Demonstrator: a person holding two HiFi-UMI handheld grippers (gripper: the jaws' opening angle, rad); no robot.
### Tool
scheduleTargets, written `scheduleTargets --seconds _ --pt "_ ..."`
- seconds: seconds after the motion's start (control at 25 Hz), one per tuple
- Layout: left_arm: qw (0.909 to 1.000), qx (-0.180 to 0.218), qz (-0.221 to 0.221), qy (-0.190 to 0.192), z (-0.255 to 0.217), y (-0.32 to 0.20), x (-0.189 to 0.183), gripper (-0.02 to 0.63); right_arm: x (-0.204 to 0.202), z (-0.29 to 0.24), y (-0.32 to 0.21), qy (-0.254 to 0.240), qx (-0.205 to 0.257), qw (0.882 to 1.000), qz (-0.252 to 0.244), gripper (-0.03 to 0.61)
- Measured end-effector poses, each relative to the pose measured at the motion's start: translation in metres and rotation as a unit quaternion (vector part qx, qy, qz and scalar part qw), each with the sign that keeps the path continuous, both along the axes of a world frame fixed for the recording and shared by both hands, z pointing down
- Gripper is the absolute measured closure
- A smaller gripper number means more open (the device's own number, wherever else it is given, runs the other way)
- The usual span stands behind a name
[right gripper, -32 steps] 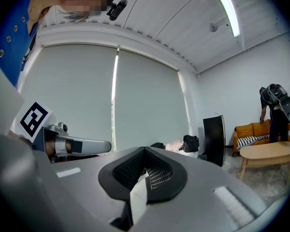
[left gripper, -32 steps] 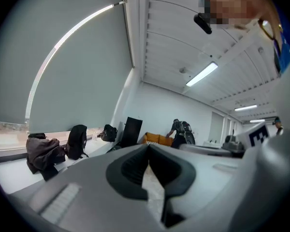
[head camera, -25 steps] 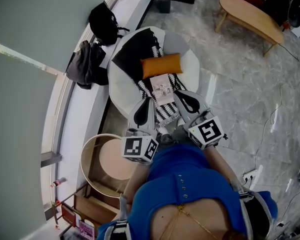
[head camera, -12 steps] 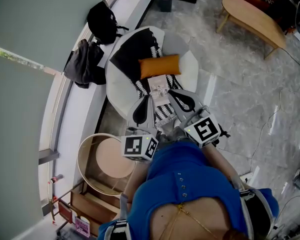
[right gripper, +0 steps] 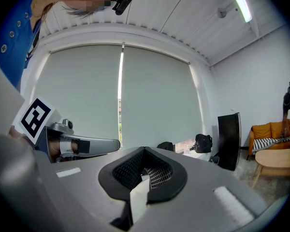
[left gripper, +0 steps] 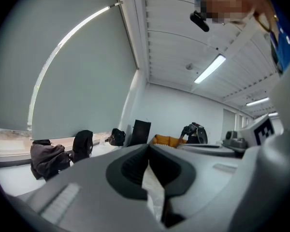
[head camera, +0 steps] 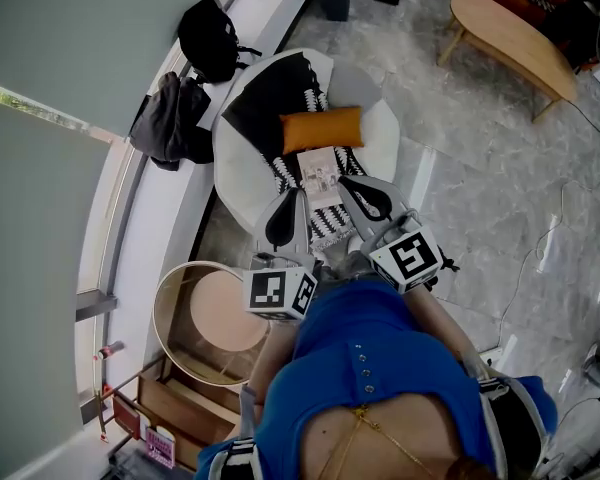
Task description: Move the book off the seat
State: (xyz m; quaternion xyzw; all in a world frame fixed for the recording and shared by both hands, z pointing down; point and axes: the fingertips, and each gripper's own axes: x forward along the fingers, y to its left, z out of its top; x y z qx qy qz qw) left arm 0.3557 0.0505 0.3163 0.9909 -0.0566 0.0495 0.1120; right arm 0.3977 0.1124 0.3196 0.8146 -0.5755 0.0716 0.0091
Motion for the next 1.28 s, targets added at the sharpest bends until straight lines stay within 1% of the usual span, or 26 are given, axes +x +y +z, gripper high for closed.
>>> scheduleTargets --seconds 0.24,0.4,0.64,0.8,0.92,1.08,1.2,1.28 --pt "1.0000 -0.007 -0.002 -0.002 0.004 -0.002 0.003 0.611 0.004 0.003 -0.003 0.000 -0.001 1.000 -0.002 0.577" --pt "1.0000 -0.001 -0.003 -0.008 0.006 -0.005 0.006 0.611 0.009 0.006 -0.007 -0.005 -0.006 1.000 -0.001 0.577" --pt "0.9997 -0.015 -0.004 -0.020 0.018 -0.017 0.016 0.611 0.018 0.018 -0.015 -0.016 -0.017 1.000 0.002 0.578" --pt "0.9989 -0.027 -0.004 -0.039 0.039 -0.029 0.029 0.611 0.034 0.038 -0.026 -0.036 -0.030 0.999 0.006 0.577" --pt "0.9975 -0.039 0.000 -0.059 0.068 -0.043 0.042 0.611 0.049 0.069 -0.040 -0.057 -0.052 0.997 0.009 0.577" --pt "0.9965 -0.046 0.015 -0.068 0.123 -0.060 0.065 0.611 0.073 0.135 -0.061 -0.087 -0.092 0.992 0.009 0.577" --pt "0.9943 -0.052 0.024 -0.090 0.186 -0.072 0.083 0.611 0.090 0.201 -0.076 -0.108 -0.122 0.987 0.006 0.577" --pt "0.9920 -0.063 0.024 -0.107 0.238 -0.081 0.095 0.611 0.103 0.252 -0.086 -0.133 -0.131 0.982 0.007 0.577"
